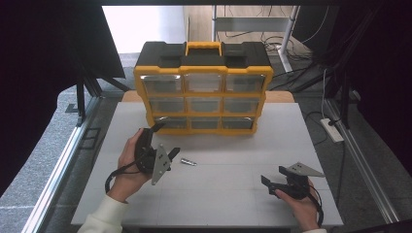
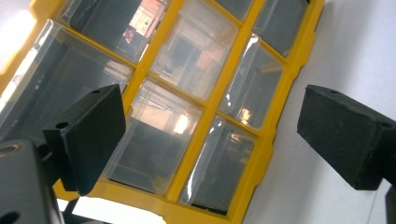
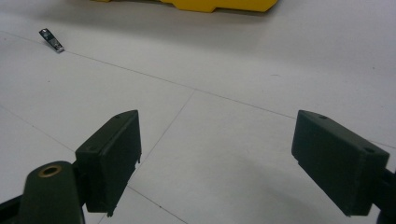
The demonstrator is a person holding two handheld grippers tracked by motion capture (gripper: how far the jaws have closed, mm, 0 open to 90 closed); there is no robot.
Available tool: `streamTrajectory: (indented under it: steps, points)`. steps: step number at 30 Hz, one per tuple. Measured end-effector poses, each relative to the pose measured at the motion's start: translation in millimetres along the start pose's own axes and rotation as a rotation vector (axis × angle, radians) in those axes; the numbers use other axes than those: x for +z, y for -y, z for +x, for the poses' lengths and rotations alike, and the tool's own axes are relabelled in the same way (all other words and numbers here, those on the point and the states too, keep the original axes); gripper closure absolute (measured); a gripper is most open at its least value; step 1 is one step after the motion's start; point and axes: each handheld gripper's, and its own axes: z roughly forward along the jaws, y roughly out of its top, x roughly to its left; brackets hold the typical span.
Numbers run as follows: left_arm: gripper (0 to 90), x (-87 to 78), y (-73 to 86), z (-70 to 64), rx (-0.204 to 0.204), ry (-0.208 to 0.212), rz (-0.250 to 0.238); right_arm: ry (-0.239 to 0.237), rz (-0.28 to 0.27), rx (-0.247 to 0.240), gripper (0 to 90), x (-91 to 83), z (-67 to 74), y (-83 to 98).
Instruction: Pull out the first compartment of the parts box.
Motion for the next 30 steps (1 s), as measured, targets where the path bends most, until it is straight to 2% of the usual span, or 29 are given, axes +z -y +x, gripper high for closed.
streamTrajectory:
  steps: [11, 20, 22, 30]
  points:
    - [8.3, 2.1, -0.5, 6.1, 0.006, -0.011, 0.001, 0.001, 0.002, -0.001, 15.7, 0.2, 0.1, 0.1]
    - [8.2, 3.7, 0.6, 12.5, 0.003, -0.023, 0.02, 0.001, 0.002, -0.001, 15.7, 0.2, 0.0, 0.2]
    - [8.2, 5.4, 0.1, 14.9, 0.016, -0.031, 0.023, 0.001, 0.003, -0.001, 15.7, 0.4, 0.2, 0.3]
    - [8.1, 8.1, -3.4, 23.0, 0.02, -0.046, 0.022, -0.005, 0.005, 0.002, 15.7, 0.6, 0.5, 0.4]
